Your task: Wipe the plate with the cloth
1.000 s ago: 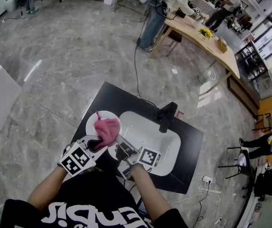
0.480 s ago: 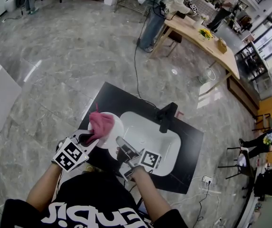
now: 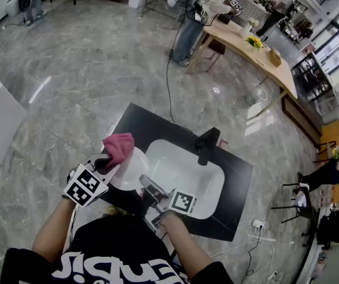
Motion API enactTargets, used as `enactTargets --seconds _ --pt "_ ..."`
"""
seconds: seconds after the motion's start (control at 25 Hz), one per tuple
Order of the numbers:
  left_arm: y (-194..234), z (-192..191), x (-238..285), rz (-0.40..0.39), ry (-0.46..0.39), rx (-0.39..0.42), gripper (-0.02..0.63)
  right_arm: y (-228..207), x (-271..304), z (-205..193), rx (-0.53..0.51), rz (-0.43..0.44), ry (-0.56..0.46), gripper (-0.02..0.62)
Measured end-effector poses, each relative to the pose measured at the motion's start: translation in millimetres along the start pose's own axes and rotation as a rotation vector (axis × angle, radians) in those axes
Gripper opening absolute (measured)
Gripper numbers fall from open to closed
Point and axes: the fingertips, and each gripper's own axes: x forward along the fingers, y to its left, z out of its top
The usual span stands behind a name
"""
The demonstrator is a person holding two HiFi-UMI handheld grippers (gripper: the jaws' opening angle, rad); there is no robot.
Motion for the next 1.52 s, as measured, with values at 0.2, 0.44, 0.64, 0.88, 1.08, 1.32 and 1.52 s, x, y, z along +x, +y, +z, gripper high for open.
enactTargets --seconds 0.2,0.44,0.64,0.88,1.08,1.32,1.52 --pt "-2 4 1 -0.002 0.000 0.000 0.051 3 1 -10 -0.013 -0.001 0.021 0.032" --pt "-11 9 9 -0.030 0.004 0.002 0.051 4 5 -18 -0.083 -0.003 0.064 0.032" --pt "-19 11 11 -0.054 0.012 0.011 0.051 4 6 -26 -0.065 -0.023 0.085 0.032" --pt "-34 13 18 -0.105 0.019 0.036 0.051 1 11 -26 -0.082 -0.032 0.106 0.032" --pt "-46 12 21 -0.140 0.028 0.033 0.051 -1 13 -21 -0.077 -0.030 0.101 0.032" --pt "-64 6 26 -0.196 0.041 0.032 0.051 -4 16 -6 -0.098 -0.018 0.073 0.032" --pt "-71 1 21 -0.220 0.056 0.019 0.051 -6 14 -1 -0.043 -0.030 0.045 0.032"
